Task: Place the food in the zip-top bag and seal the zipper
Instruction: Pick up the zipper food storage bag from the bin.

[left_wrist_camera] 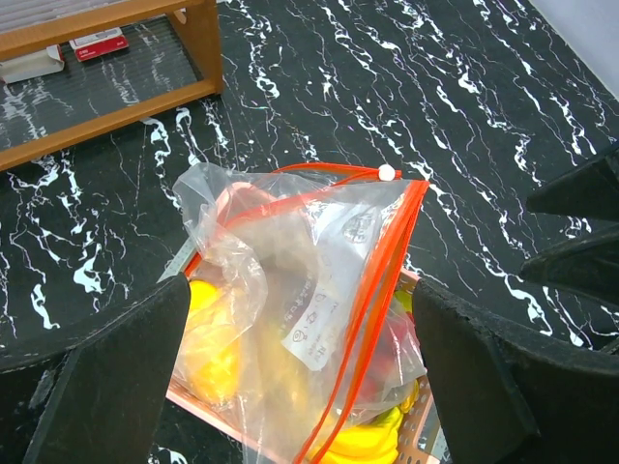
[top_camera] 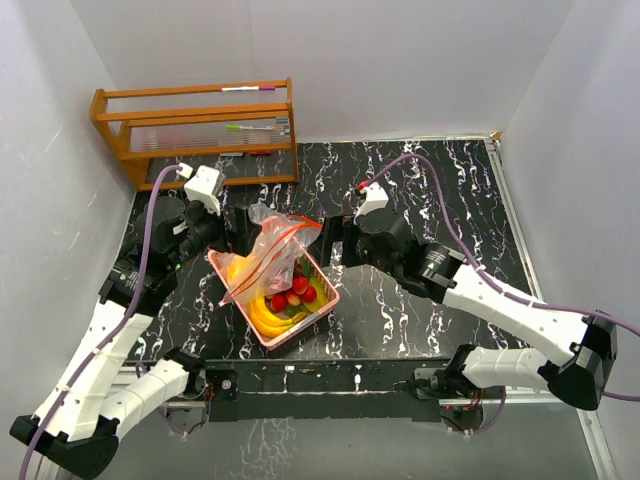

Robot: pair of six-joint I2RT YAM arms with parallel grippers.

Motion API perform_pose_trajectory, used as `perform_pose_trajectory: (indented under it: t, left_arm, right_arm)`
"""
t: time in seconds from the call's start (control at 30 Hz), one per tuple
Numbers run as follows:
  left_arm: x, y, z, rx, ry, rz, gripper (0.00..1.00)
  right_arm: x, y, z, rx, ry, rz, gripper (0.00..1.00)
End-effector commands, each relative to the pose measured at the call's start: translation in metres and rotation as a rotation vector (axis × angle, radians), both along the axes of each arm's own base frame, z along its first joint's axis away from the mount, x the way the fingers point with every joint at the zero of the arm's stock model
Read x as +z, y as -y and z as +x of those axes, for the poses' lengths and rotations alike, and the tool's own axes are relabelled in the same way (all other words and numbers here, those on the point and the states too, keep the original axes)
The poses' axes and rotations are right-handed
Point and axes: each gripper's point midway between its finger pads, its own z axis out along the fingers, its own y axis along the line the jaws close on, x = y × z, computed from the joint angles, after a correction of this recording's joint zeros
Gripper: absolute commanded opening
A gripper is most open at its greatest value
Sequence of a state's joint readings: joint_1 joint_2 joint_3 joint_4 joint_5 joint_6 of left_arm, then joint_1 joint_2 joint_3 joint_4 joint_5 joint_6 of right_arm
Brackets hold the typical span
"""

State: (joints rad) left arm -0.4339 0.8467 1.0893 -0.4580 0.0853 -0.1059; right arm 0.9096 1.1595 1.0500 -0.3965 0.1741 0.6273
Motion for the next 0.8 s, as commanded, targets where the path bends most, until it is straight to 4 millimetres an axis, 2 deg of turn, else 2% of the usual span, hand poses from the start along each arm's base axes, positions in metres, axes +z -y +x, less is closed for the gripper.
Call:
perform_pose_trajectory:
  t: [0.0, 0.13, 0.27, 0.5, 0.6, 0.77]
  left_arm:
    - [0.024, -0.001, -0.007, -0.015, 0.046, -0.023, 0.97]
    - [0.030, -0.002, -0.009, -0.018, 0.060, -0.030, 0.97]
    - [0.034, -0.002, -0.010, -0.021, 0.064, -0.027, 0.97]
    - [0.028, -0.004, -0.011, -0.014, 0.059, -0.023, 0.97]
    - [0.027, -0.004, -0.011, -0.012, 0.054, -0.025, 0.97]
    - [0.027, -0.006, -0.014, -0.011, 0.055, -0.025, 0.97]
  right_arm:
    - [0.044, 0.008, 0.007, -0.059, 0.098, 0.077, 0.98]
    - [0.069, 0.009, -0.004, -0.017, 0.180, 0.210, 0.98]
    - [0.075, 0.006, -0.003, 0.000, 0.193, 0.204, 0.99]
    - [0.047, -0.035, 0.000, 0.121, 0.082, 0.113, 0.99]
    - [0.039, -0.047, 0.002, 0.128, 0.061, 0.098, 0.98]
    - [0.042, -0.061, 0.007, 0.138, 0.081, 0.146, 0.98]
